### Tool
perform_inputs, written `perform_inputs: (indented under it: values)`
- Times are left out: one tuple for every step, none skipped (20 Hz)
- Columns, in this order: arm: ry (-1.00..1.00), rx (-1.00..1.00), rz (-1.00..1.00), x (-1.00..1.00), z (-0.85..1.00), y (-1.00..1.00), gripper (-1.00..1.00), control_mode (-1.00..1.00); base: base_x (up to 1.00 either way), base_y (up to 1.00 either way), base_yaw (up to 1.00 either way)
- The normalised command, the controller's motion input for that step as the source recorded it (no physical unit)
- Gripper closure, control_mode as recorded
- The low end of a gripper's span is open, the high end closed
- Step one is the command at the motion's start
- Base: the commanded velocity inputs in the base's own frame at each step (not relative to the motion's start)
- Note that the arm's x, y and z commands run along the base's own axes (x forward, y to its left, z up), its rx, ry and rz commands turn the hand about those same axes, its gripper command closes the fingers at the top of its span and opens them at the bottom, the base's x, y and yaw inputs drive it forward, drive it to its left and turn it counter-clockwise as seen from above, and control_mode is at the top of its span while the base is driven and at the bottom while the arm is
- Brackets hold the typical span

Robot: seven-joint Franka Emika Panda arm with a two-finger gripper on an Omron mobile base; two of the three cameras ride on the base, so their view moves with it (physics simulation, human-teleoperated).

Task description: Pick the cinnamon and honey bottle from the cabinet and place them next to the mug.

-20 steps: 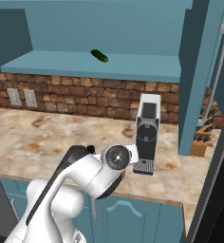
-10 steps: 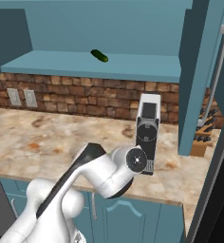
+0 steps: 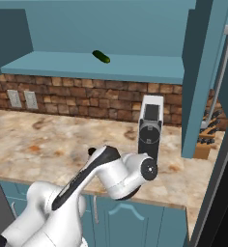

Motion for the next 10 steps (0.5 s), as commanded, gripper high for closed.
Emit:
perform_inputs:
  values:
    - [0.0,0.02,0.0,0.01,-0.24,-0.34,1.0,-1.0,0.0,0.0,0.0]
    - [0.0,0.0,0.0,0.0,-0.12,-0.38,1.0,-1.0,0.0,0.0,0.0]
    - [0.0,0.0,0.0,0.0,-0.09,-0.39,1.0,-1.0,0.0,0.0,0.0]
    - [0.0,0.0,0.0,0.0,-0.06,-0.33,1.0,-1.0,0.0,0.0,0.0]
    - [0.0,0.0,0.0,0.06,-0.05,-0.31,1.0,-1.0,0.0,0.0,0.0]
    - [0.0,0.0,0.0,0.11,-0.04,-0.3,1.0,-1.0,0.0,0.0,0.0]
    - [0.0,0.0,0.0,0.19,-0.03,-0.26,1.0,-1.0,0.0,0.0,0.0]
    - [0.0,0.0,0.0,0.24,0.0,-0.14,1.0,-1.0,0.0,0.0,0.0]
    - [0.0,0.0,0.0,0.28,-0.01,-0.06,1.0,-1.0,0.0,0.0,0.0]
    - [0.0,0.0,0.0,0.28,-0.03,-0.04,1.0,-1.0,0.0,0.0,0.0]
